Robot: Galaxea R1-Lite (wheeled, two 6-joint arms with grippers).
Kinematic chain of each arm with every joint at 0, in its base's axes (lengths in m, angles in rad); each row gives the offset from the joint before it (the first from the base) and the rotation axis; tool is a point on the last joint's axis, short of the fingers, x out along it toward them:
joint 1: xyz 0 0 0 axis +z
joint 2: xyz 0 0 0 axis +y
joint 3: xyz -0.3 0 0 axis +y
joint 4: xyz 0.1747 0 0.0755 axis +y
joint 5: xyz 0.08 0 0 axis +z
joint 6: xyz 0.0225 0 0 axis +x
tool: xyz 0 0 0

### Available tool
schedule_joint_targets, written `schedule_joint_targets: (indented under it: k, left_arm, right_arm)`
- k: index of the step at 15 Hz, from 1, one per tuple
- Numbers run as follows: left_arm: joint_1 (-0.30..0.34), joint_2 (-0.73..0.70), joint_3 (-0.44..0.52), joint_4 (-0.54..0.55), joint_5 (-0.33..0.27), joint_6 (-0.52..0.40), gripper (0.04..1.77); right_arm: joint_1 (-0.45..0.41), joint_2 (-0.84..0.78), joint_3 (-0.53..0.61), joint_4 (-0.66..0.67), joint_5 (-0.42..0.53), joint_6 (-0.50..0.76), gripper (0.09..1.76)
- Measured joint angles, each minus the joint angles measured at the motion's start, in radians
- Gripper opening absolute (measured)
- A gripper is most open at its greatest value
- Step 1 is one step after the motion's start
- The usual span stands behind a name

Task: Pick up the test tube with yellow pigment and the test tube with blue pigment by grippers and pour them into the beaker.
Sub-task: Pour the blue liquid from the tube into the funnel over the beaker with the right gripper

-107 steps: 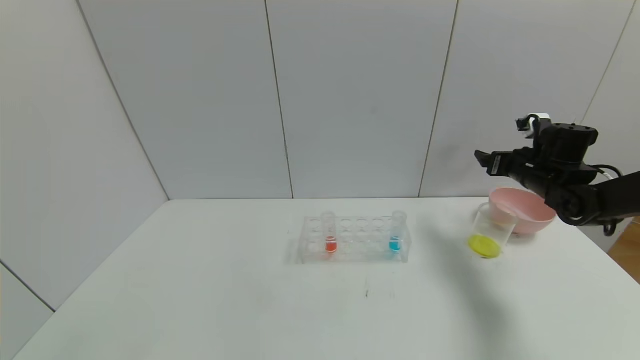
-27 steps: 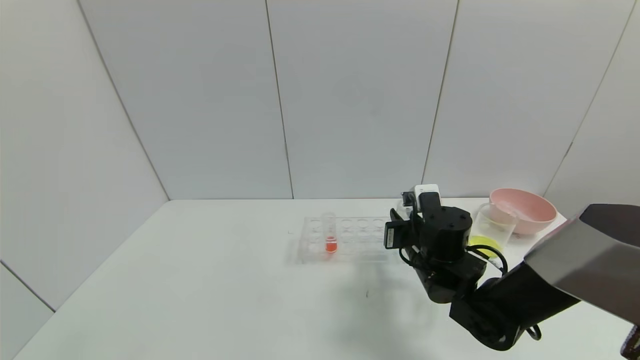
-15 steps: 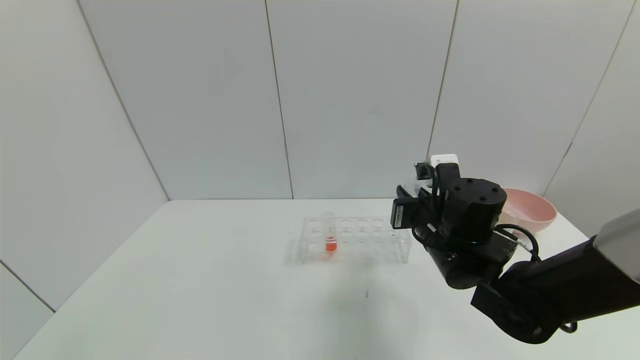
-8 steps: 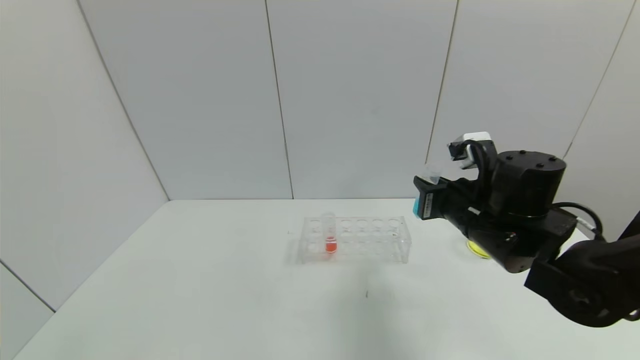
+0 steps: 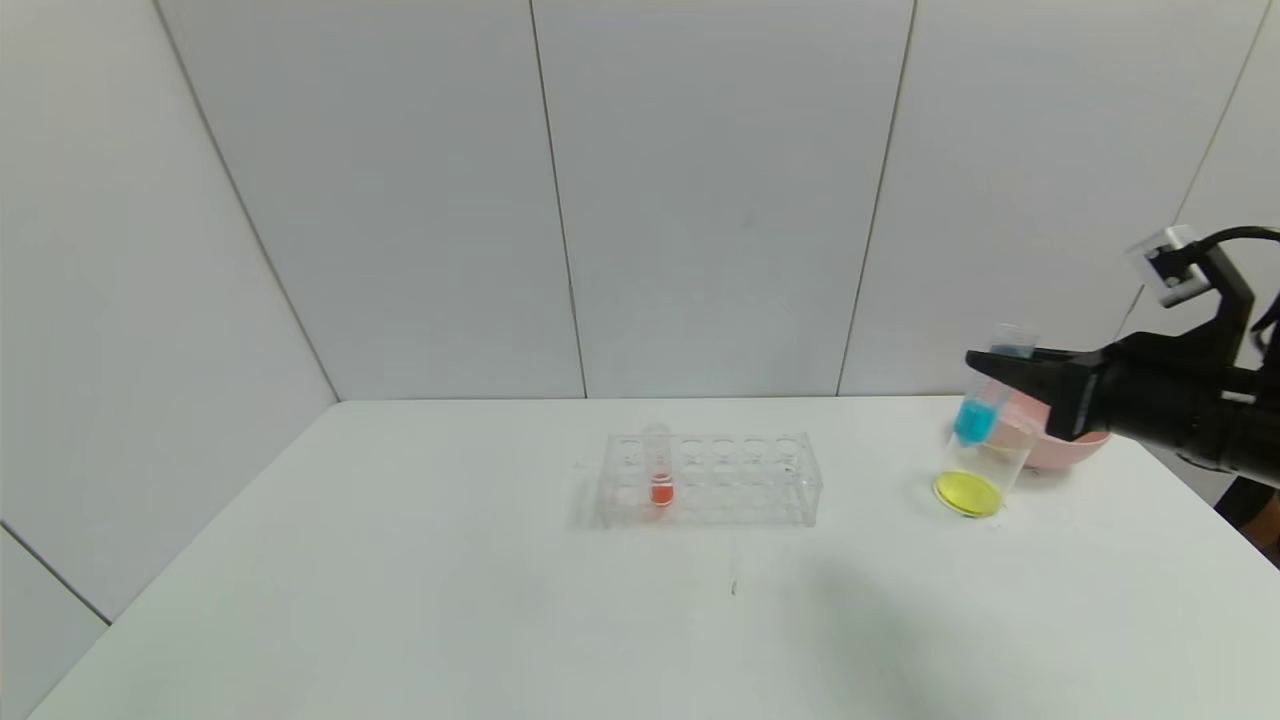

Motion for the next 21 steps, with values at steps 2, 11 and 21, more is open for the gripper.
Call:
schedule_joint_targets:
  k: [2,11,21]
  left_arm:
    - [0.0,0.0,0.0,0.0,0.0,0.0,1.76]
    - [0.0,0.0,0.0,0.0,0.0,0.0,1.76]
    - [0.0,0.0,0.0,0.0,0.0,0.0,1.76]
  right_arm:
    - [-0.141,-0.029,-0.011,0.055,0.174,-0.069,0.5]
    - [-0.475,0.162,-0.319,0.334,0.427,-0.456,0.5]
    - [-0.447,0.431,-0.894,0.995,0.335,-0.904,0.5]
